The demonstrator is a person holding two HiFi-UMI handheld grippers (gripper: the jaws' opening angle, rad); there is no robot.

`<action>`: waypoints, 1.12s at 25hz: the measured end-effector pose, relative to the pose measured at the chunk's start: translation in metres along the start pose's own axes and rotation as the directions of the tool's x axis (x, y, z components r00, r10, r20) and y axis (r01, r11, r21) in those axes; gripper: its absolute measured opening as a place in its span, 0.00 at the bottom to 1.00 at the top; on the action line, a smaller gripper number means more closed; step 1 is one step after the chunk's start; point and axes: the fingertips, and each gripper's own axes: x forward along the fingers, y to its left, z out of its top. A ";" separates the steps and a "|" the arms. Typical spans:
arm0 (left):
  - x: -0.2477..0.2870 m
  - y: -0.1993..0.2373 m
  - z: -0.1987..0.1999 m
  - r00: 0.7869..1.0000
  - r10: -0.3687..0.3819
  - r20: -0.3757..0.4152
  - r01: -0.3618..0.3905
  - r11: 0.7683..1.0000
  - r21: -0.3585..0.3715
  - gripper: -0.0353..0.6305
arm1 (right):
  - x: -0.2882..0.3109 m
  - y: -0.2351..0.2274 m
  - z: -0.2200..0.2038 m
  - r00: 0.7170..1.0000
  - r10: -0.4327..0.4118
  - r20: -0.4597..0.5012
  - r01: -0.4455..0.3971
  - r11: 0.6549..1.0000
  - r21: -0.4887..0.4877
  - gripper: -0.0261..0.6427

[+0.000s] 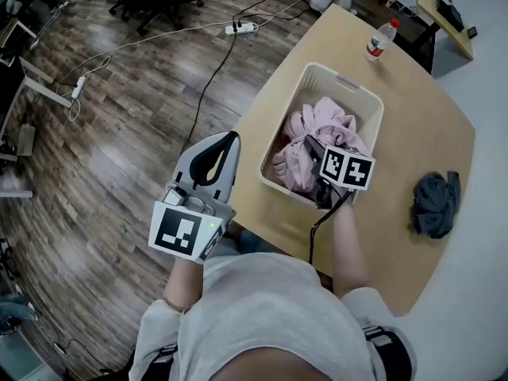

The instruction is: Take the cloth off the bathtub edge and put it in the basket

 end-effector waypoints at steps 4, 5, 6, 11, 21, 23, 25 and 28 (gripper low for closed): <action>-0.003 0.002 0.001 1.000 0.000 0.002 0.000 1.000 0.003 0.05 | 0.000 0.001 0.002 1.000 0.005 0.010 -0.005 1.000 0.012 0.45; -0.004 0.003 0.002 1.000 -0.001 0.003 0.001 1.000 0.004 0.05 | 0.000 0.001 0.002 1.000 0.011 0.017 -0.011 1.000 0.019 0.46; -0.006 0.003 0.002 1.000 -0.001 0.003 0.001 1.000 0.006 0.05 | -0.001 0.002 0.003 1.000 0.015 0.025 -0.016 1.000 0.026 0.48; -0.012 0.006 0.006 1.000 -0.015 0.010 0.015 1.000 0.016 0.05 | -0.012 0.004 0.007 0.997 0.008 0.073 -0.012 0.999 0.049 0.51; -0.028 0.003 0.014 0.991 -0.133 0.033 0.132 0.991 0.027 0.05 | -0.068 0.025 0.021 0.966 -0.051 0.253 0.028 0.995 0.094 0.51; -0.033 0.003 0.017 0.986 -0.162 0.040 0.161 0.987 0.030 0.05 | -0.080 0.037 0.024 0.957 -0.046 0.288 0.019 0.995 0.095 0.47; -0.040 0.002 0.019 0.980 -0.193 0.048 0.192 0.981 0.035 0.05 | -0.093 0.048 0.025 0.944 -0.068 0.323 0.040 0.995 0.094 0.32; -0.051 0.002 0.024 0.970 -0.237 0.058 0.235 0.971 0.044 0.05 | -0.115 0.061 0.024 0.917 -0.132 0.377 0.108 0.991 0.084 0.10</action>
